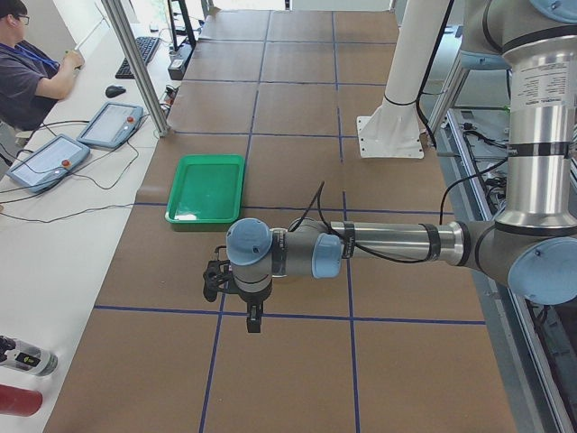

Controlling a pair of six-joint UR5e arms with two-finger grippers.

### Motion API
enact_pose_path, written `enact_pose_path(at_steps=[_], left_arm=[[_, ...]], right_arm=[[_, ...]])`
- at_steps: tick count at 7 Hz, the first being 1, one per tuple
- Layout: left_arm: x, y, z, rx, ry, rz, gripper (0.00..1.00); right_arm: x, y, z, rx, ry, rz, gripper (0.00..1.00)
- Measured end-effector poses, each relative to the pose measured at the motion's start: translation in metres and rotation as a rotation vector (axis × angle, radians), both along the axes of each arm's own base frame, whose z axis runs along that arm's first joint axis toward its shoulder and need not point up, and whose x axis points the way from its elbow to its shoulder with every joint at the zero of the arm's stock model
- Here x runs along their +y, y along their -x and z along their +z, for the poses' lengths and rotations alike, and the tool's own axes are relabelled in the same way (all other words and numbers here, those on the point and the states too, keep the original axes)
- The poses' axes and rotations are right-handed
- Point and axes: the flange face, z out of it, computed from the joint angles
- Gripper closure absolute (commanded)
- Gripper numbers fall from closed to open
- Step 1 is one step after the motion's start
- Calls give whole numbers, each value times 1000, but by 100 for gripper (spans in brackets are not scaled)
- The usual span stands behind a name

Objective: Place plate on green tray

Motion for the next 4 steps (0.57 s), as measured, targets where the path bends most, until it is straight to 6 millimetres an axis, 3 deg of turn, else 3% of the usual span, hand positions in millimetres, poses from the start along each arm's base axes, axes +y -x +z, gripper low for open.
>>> enact_pose_path(at_steps=[4], left_arm=[[-10,-1,-24,-2,-58,5,0]], right_arm=[[0,0,0,0,0,0,0]])
